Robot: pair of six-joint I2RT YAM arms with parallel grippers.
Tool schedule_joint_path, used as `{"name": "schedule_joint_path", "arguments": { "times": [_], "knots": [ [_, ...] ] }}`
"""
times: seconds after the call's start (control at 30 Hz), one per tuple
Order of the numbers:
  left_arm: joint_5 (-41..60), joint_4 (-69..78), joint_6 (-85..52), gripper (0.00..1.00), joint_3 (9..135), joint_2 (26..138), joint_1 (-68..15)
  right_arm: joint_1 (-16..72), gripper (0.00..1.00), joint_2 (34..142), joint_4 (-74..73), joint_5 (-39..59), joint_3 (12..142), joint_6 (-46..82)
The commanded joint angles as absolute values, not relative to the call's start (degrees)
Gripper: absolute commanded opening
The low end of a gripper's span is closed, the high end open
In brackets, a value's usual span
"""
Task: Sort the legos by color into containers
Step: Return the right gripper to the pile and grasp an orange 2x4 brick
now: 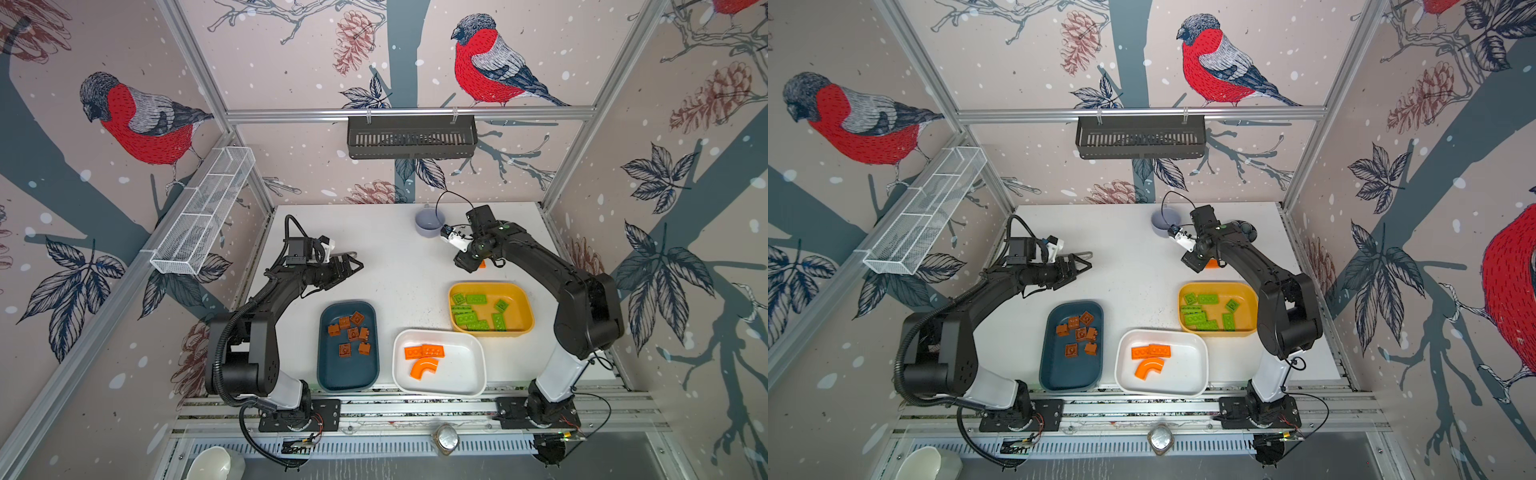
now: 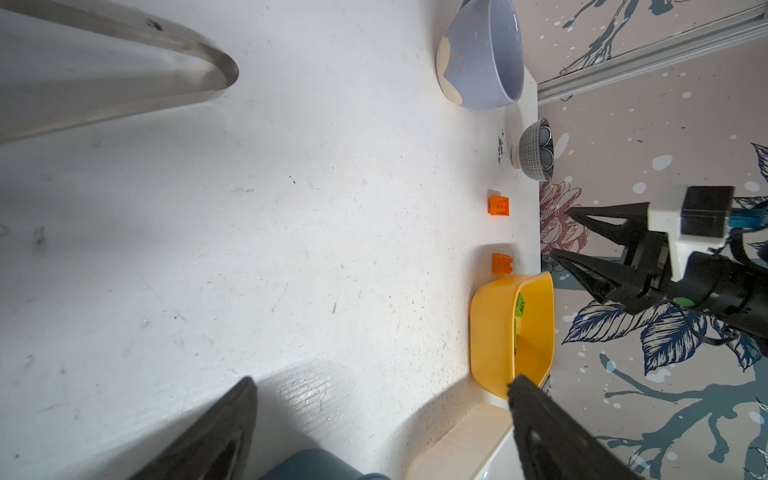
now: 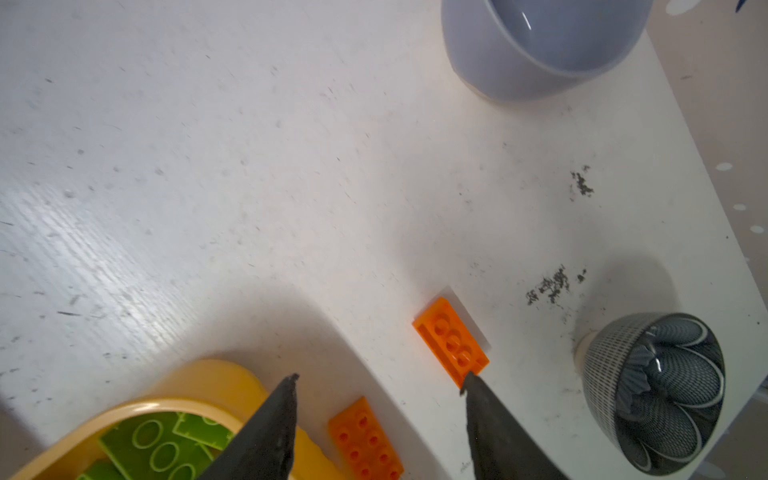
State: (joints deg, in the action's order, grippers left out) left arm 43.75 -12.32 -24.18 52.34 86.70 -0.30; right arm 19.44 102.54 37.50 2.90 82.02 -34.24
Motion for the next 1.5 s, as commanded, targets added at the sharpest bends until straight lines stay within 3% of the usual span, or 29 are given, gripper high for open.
{"name": "schedule_joint_path", "arguments": {
  "times": [0.0,0.3,0.67,0.93,1.07,1.3,1.47],
  "knots": [
    [44.28,-11.47,-24.29,0.93,53.25,87.20,-0.48,16.30,0.67,104.89,37.57,1.20,82.88,-38.40],
    [42.85,-12.99,-24.13,0.93,54.75,87.54,-1.11,10.92,0.69,115.07,41.15,0.90,88.74,-42.76],
    [42.10,-14.24,-23.88,0.93,55.92,88.15,-1.43,10.55,0.74,120.42,37.50,-0.44,88.96,-46.36],
    [41.80,-14.73,-23.34,0.93,56.15,88.52,-1.56,10.85,0.72,124.26,39.14,2.54,91.96,-46.67],
    [41.57,-14.95,-22.98,0.93,55.96,88.24,-1.51,10.64,0.67,126.34,41.77,4.24,94.77,-46.24],
    [41.22,-15.56,-22.67,0.93,55.88,88.22,-1.51,10.03,0.39,127.08,45.69,6.63,97.47,-43.98],
    [41.23,-15.65,-22.54,0.93,56.20,88.33,-1.58,10.09,0.29,126.73,46.15,7.12,98.71,-42.89]
  ]
}}
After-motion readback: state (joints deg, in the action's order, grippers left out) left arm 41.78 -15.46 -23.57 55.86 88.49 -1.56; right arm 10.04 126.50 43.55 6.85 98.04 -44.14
